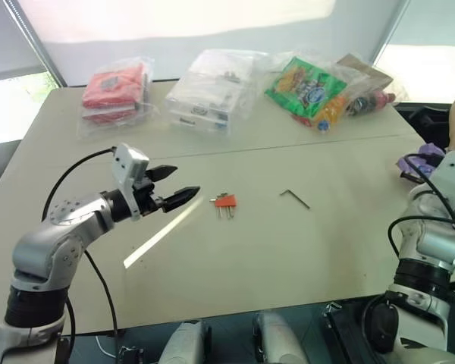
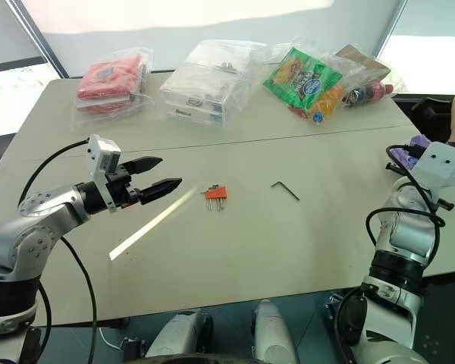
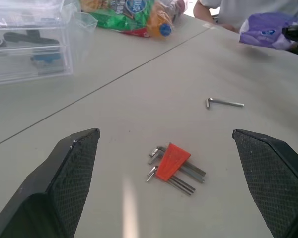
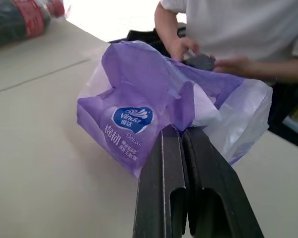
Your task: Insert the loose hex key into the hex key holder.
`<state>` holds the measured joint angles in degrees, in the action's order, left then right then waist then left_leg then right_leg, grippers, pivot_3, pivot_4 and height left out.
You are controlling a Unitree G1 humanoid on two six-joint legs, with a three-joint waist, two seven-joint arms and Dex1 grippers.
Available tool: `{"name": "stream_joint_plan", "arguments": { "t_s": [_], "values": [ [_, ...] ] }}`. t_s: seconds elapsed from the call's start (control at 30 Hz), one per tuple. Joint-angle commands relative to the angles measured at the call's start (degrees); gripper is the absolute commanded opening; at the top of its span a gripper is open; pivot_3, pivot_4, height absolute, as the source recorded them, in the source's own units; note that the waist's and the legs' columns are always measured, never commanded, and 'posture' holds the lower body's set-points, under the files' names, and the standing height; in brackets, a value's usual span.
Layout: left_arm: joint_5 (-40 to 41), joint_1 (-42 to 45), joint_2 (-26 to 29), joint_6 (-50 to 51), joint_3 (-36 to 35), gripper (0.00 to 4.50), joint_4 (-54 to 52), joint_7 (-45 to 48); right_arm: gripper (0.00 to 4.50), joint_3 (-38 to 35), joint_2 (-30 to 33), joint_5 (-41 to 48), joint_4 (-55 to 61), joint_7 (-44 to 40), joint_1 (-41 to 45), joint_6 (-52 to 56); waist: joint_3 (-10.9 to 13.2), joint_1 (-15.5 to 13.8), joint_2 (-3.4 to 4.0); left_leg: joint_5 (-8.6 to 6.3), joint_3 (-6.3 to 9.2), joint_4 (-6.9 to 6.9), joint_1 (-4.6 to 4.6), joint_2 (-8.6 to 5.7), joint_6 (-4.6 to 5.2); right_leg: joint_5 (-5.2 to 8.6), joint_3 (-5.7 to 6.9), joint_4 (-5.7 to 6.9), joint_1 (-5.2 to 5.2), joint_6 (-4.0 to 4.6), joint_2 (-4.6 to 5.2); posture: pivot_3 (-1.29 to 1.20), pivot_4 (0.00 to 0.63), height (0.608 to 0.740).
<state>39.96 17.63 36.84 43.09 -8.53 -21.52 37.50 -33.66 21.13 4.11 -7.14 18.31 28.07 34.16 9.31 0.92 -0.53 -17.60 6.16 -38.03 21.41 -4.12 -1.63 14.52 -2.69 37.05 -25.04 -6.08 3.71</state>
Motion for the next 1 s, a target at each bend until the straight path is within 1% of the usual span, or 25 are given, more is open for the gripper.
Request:
{"name": "stream_joint_plan", "arguments": {
  "t_s": [0.03, 0.07, 0.1, 0.27, 0.3, 0.37, 0.47, 0.57, 0.7, 0.73, 0.83, 0.9, 0.97, 1.0],
  "values": [
    [-0.3, 0.3, 0.4, -1.3, -0.8, 4.50, -0.9, 0.5, 0.60, -1.8, 0.2, 1.8, 2.1, 0.3, -0.1, 0.6, 0.0, 0.0, 0.01, 0.00, 0.00, 0.00, 0.00, 0.00, 0.00, 0.00, 0.00, 0.00, 0.00, 0.00, 0.00, 0.00, 0.150, 0.740],
    [-0.2, 0.3, 0.5, -1.1, -0.9, 4.50, -1.1, 0.5, 0.94, -1.8, 0.1, 2.1, 2.6, 0.1, -0.4, 0.6, 0.0, -0.1, 0.01, 0.00, 0.00, 0.00, 0.00, 0.00, 0.01, 0.00, 0.00, 0.00, 0.00, 0.00, 0.00, 0.00, 0.150, 0.740],
    [-0.1, 0.3, 0.6, -0.9, -1.1, 4.50, -1.3, 0.5, 1.44, -1.6, 0.2, 2.3, 3.4, -0.1, -0.7, 0.4, 0.0, -0.1, 0.01, -0.02, 0.00, 0.00, 0.00, -0.01, 0.04, 0.00, 0.00, 0.00, 0.01, 0.00, 0.01, 0.00, 0.150, 0.740],
    [0.3, 1.0, 0.8, -0.2, -1.1, 4.50, -1.6, 0.2, 4.15, -0.3, 1.8, 1.9, 7.0, -1.4, -1.0, -3.0, 0.0, 0.0, 0.04, -0.03, -0.01, -0.01, 0.00, -0.02, 0.06, 0.00, 0.00, 0.00, 0.01, 0.00, 0.01, 0.00, 0.150, 0.740],
    [0.4, 1.2, 0.8, -0.1, -1.1, 4.50, -1.5, 0.2, 4.42, -0.1, 2.2, 2.1, 8.0, -2.1, -0.9, -4.2, 0.0, 0.0, 0.05, -0.03, -0.01, 0.00, 0.00, -0.01, 0.05, 0.00, 0.00, 0.00, 0.00, 0.00, 0.00, 0.00, 0.150, 0.740],
    [0.2, 1.6, 0.9, -0.2, -1.0, 4.50, -0.9, 0.5, 4.42, 1.6, 3.4, 2.4, 10.5, -5.3, -0.8, -6.8, 0.0, 0.0, 0.06, -0.03, -0.01, 0.00, 0.00, -0.01, 0.06, 0.00, 0.00, 0.00, 0.00, 0.00, 0.00, 0.00, 0.150, 0.740],
    [-0.1, 2.1, 1.1, -0.6, -0.9, 4.50, 0.1, 1.1, 4.42, 4.8, 4.5, 6.3, 14.5, -13.3, 0.1, -8.2, 0.0, 0.0, 0.06, -0.04, -0.02, 0.00, -0.01, -0.01, 0.06, 0.00, 0.00, 0.00, 0.01, -0.01, -0.02, 0.00, 0.150, 0.740],
    [-0.6, 2.4, 1.1, -1.4, -0.8, 4.50, 1.6, 2.0, 4.42, 9.9, 5.9, 14.4, 17.9, -25.2, 2.5, -3.2, 0.0, 0.3, 0.05, -0.06, -0.01, 0.00, -0.03, 0.02, 0.11, 0.00, 0.00, 0.00, 0.01, 0.00, -0.05, 0.00, 0.150, 0.740],
    [-1.5, 2.5, 1.1, -2.6, -0.7, 4.50, 3.2, 3.5, 4.42, 18.6, 11.9, 21.4, 16.8, -43.9, 3.9, 2.6, 0.0, 0.1, 0.06, -0.09, 0.02, 0.01, -0.02, 0.03, 0.16, 0.00, 0.03, -0.01, 0.01, 0.00, -0.05, 0.00, 0.150, 0.740],
    [-1.7, 2.4, 1.1, -3.1, -0.7, 4.50, 3.5, 3.8, 4.42, 21.3, 14.0, 22.1, 16.0, -49.5, 3.8, 2.5, 0.0, -0.1, 0.05, -0.10, 0.03, 0.01, -0.01, 0.02, 0.17, 0.00, 0.04, -0.03, 0.01, 0.00, -0.03, 0.00, 0.150, 0.740],
    [-2.6, 2.4, 0.7, -4.4, -0.8, 4.50, 4.3, 4.2, 4.42, 28.4, 18.3, 21.1, 11.4, -61.4, 5.1, 0.6, 0.0, -0.4, 0.03, -0.12, 0.10, -0.05, 0.01, -0.02, 0.22, 0.00, 0.12, -0.15, 0.12, 0.00, 0.03, 0.00, 0.150, 0.740],
    [-2.9, 2.1, 0.4, -5.0, -1.1, 4.50, 4.2, 4.1, 4.42, 34.3, 20.4, 17.4, 6.5, -68.6, 7.7, -3.7, 0.0, -0.2, 0.03, -0.13, 0.08, -0.08, 0.01, -0.03, 0.23, 0.00, 0.12, -0.24, 0.17, -0.01, 0.05, 0.00, 0.150, 0.740],
    [-2.9, 1.8, 0.3, -5.3, -1.4, 4.50, 3.9, 3.8, 4.42, 38.8, 21.0, 14.4, 1.7, -73.9, 10.7, -7.5, 0.0, -0.1, 0.03, -0.13, 0.05, -0.09, 0.00, -0.03, 0.23, -0.01, 0.11, -0.25, 0.17, -0.01, 0.05, 0.00, 0.150, 0.740],
    [-2.9, 1.5, 0.3, -5.4, -1.7, 4.50, 3.5, 3.5, 4.42, 40.8, 20.0, 12.9, -2.3, -76.1, 13.1, -9.9, 0.0, 0.1, 0.03, -0.12, 0.05, -0.08, 0.00, -0.01, 0.21, -0.01, 0.11, -0.23, 0.14, -0.01, 0.04, 0.00, 0.150, 0.740]
  ]
}}
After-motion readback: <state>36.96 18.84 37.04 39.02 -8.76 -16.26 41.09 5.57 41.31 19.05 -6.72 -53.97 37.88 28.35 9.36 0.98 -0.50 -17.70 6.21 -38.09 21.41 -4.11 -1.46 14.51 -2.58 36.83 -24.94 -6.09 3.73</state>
